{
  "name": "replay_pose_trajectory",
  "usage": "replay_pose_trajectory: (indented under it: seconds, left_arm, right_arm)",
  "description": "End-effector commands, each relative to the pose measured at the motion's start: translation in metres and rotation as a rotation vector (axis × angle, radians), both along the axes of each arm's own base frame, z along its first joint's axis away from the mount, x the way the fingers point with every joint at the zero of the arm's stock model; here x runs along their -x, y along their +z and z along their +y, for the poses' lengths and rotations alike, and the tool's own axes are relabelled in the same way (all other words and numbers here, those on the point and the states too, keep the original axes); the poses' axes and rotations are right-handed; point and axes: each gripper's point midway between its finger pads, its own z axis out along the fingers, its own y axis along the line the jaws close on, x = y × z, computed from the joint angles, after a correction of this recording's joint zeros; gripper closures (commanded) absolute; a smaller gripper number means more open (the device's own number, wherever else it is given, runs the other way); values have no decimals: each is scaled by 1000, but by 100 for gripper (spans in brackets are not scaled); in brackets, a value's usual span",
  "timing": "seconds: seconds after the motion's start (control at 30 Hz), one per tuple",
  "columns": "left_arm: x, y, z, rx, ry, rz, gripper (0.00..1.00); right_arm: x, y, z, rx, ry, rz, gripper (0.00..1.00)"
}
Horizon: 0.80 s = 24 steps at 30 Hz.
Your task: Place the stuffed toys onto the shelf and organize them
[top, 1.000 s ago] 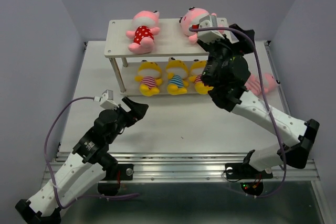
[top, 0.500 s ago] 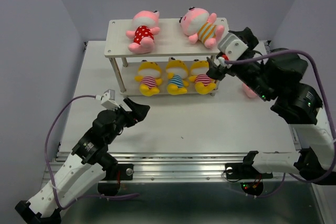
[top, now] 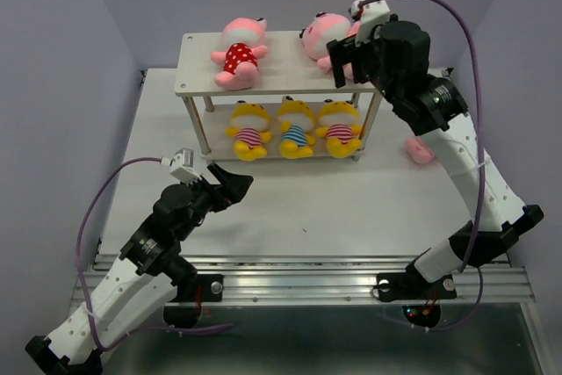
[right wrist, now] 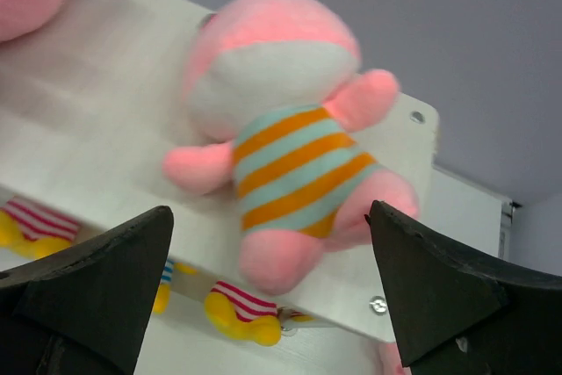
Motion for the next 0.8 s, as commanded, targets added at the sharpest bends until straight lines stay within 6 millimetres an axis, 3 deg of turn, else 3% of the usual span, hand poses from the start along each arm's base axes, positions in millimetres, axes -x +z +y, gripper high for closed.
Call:
replay_pose_trajectory:
  seconds: [0.0, 0.13, 0.3, 0.4, 0.57, 0.67, 0.77]
  left_arm:
    - [0, 19, -2, 20, -15, -67, 1]
    - [-1, 18, 0, 24, -2, -69, 1]
    - [-3, 13, 0, 12, 0, -59, 1]
    - [-3, 12, 0, 6, 5, -53, 1]
    - [-3, 9, 2, 2, 11, -48, 1]
    - [-3, 8, 3, 5, 18, -47, 1]
    - [-4, 7, 3, 5, 20, -45, 1]
  right_arm:
    - [-12, 53, -33, -254, -33, -70, 2]
    - [-24, 44, -35, -250, 7, -34, 2]
    - [-49, 33, -55, -287, -13, 7, 4]
    - [-56, 22, -53, -262, 27, 33, 5]
    - [-71, 12, -69, -200, -17, 29, 5]
    - [-68, 4, -63, -177, 30, 47, 16]
    - [-54, -2, -50, -185, 122, 73, 34]
